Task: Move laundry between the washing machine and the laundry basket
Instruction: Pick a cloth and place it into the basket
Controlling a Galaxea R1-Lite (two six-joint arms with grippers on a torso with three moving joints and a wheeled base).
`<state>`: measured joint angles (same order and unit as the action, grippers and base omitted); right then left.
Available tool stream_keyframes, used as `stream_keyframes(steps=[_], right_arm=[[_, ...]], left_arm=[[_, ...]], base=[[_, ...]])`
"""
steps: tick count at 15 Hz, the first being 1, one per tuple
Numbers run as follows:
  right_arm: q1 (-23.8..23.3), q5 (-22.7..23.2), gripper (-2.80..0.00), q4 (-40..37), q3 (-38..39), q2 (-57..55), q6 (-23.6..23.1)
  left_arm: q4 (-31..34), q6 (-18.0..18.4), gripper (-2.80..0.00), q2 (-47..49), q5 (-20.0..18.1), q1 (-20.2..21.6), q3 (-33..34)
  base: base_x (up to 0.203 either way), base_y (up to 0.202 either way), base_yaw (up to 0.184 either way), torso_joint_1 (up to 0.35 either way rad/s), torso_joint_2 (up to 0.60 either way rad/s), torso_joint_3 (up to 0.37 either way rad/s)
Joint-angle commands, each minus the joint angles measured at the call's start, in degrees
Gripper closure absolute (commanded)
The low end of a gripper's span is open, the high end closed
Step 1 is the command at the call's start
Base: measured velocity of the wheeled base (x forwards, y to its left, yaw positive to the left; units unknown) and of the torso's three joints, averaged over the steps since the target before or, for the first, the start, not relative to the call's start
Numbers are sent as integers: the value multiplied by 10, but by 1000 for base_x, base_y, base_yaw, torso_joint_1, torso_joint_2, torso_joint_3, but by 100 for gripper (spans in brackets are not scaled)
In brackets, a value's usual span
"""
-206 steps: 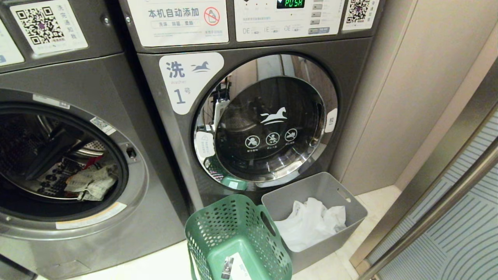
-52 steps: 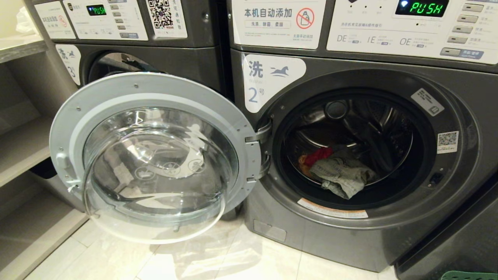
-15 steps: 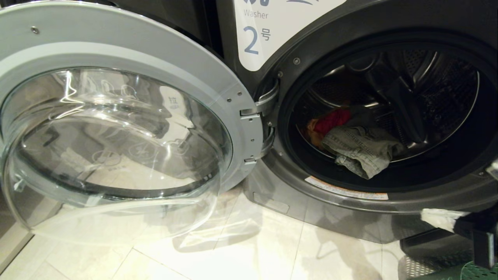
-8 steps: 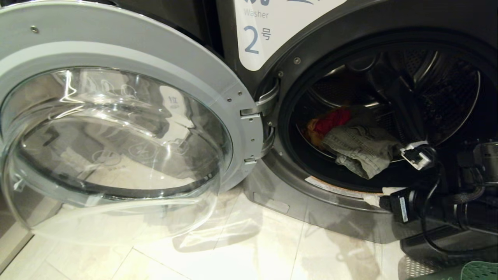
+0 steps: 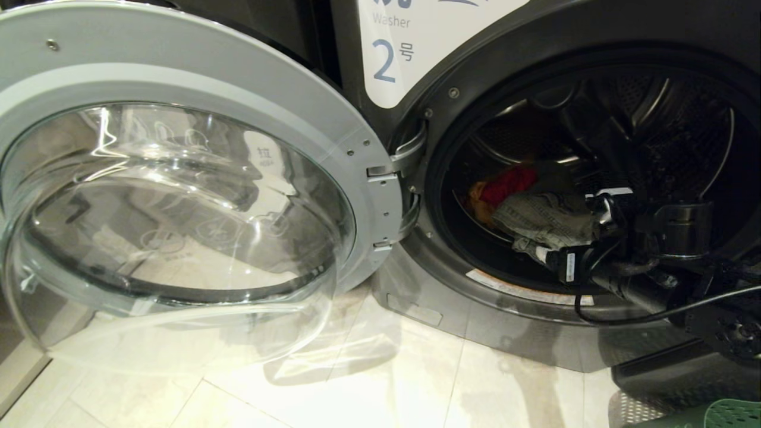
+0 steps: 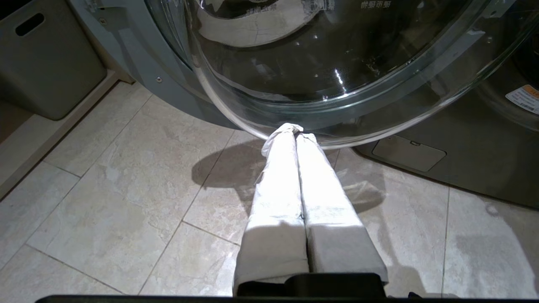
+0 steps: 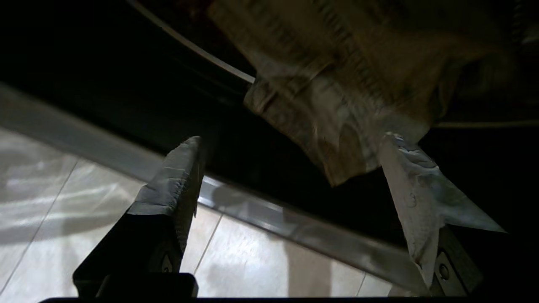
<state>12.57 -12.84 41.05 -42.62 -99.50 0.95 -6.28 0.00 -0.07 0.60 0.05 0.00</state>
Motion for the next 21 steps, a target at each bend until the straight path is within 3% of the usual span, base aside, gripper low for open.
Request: stream_keyframes(steps=[1, 5, 11, 16, 20, 21], right_arm=[[1, -34, -280, 18, -53, -57, -8], [0, -78, -280, 29, -113, -126, -45], [-7, -125, -280, 16, -228, -230, -61], [-14, -128, -280, 3, -288, -287, -63], [-32, -126, -280, -73, -343, -299, -54], [-34, -126, -90, -79, -346, -298, -49]], left_arm=[[0, 0, 0, 1, 0, 0, 23], [0, 0, 0, 1, 0, 0, 23], [0, 0, 0, 1, 0, 0, 23], [0, 0, 0, 1, 0, 0, 23], [0, 0, 0, 1, 0, 0, 23], [0, 0, 0, 1, 0, 0, 23]], base=[[0, 0, 0, 0, 0, 0], [0, 0, 0, 0, 0, 0], [0, 0, 0, 0, 0, 0], [0, 0, 0, 0, 0, 0], [0, 0, 0, 0, 0, 0], [0, 0, 0, 0, 0, 0]])
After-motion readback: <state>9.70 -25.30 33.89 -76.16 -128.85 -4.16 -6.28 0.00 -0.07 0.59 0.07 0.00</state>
